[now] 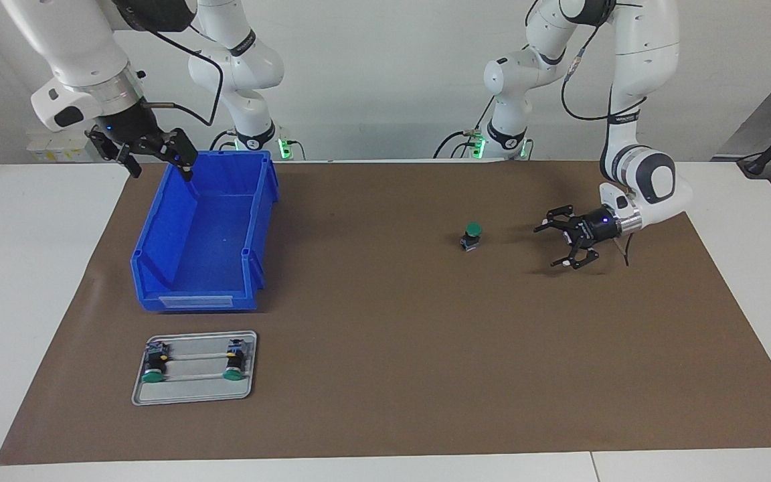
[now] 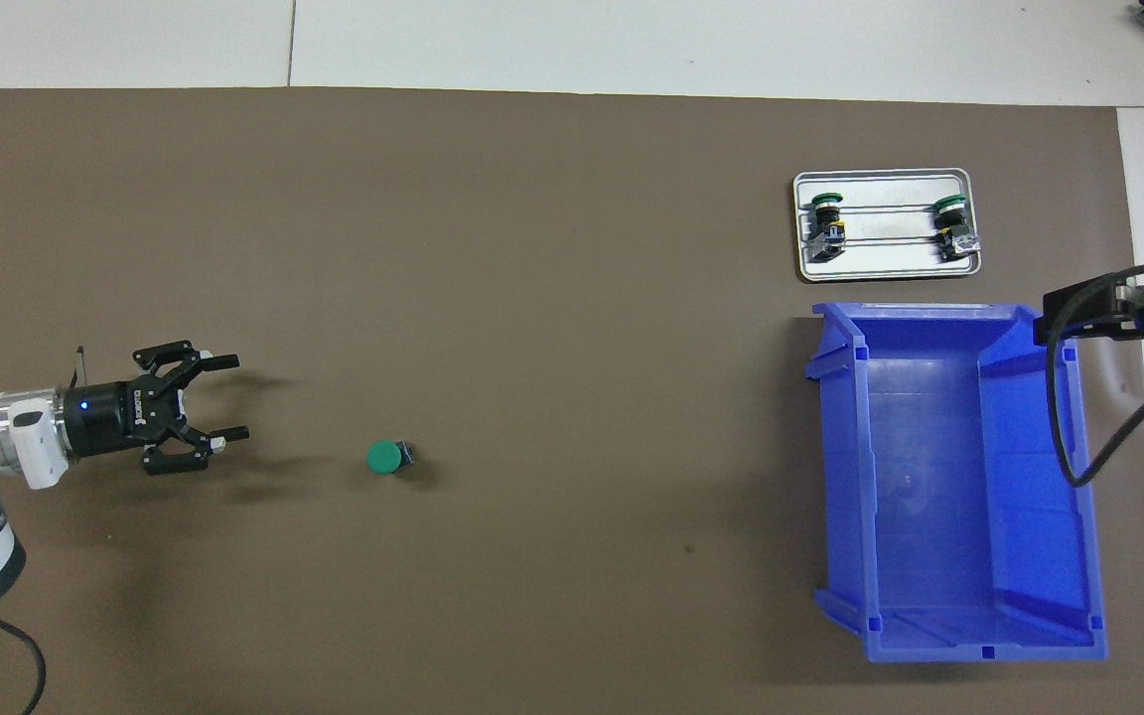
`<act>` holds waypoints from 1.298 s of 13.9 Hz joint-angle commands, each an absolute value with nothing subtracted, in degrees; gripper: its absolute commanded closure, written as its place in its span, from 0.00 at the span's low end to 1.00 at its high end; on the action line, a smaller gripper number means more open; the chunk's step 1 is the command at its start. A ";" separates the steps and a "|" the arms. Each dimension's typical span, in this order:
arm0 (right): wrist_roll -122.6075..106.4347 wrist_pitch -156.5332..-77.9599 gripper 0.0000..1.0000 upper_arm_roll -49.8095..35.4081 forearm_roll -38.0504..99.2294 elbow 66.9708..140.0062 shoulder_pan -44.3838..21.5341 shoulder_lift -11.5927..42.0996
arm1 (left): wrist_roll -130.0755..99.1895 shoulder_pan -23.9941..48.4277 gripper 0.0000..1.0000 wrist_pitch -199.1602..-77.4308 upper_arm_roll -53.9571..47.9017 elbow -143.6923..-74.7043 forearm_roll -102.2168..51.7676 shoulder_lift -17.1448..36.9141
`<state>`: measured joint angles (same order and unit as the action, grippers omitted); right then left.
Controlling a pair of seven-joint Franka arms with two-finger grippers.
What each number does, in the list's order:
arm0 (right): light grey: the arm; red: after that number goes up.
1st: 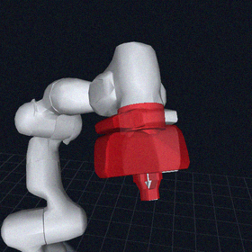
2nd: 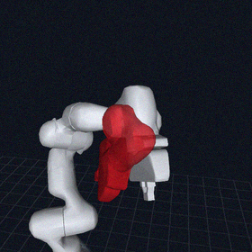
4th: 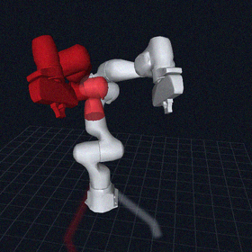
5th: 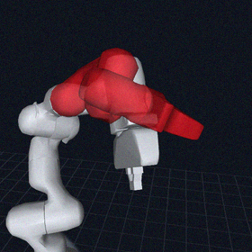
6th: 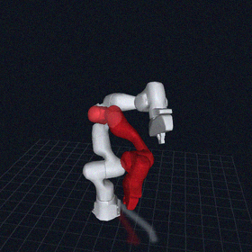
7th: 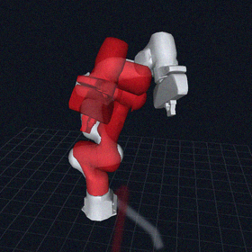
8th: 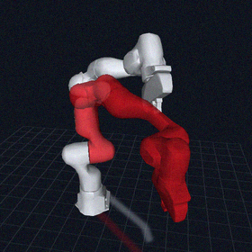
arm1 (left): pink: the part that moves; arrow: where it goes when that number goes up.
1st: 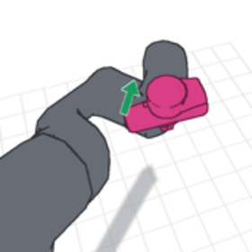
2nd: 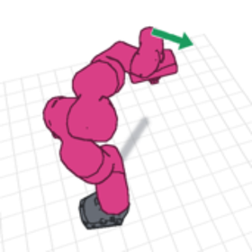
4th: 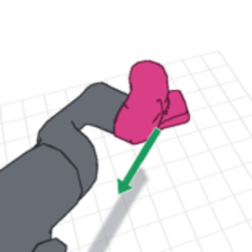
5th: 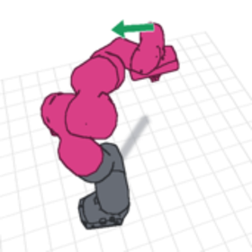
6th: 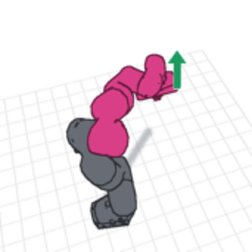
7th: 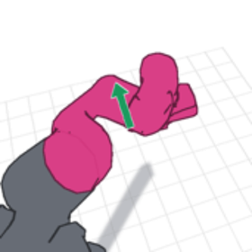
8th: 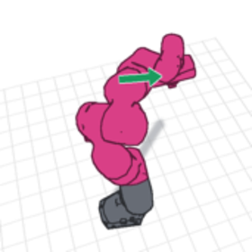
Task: Place and press button with both arms
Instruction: 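Draw the left gripper back away from the button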
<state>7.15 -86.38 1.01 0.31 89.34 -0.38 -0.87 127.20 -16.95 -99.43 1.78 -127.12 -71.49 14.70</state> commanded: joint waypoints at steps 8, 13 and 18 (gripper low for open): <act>5.80 -86.31 0.00 0.35 1.14 90.62 0.44 -2.11 | 105.78 -15.56 0.01 -101.34 1.93 -111.91 -60.07 14.24; 5.80 -86.31 0.00 0.35 1.14 90.62 0.44 -2.11 | 74.33 -7.49 0.00 -101.34 1.23 -101.78 -39.33 11.43; 5.80 -86.31 0.00 0.35 1.14 90.62 0.44 -2.11 | 41.98 4.10 0.02 -101.16 1.14 -102.04 -20.77 8.09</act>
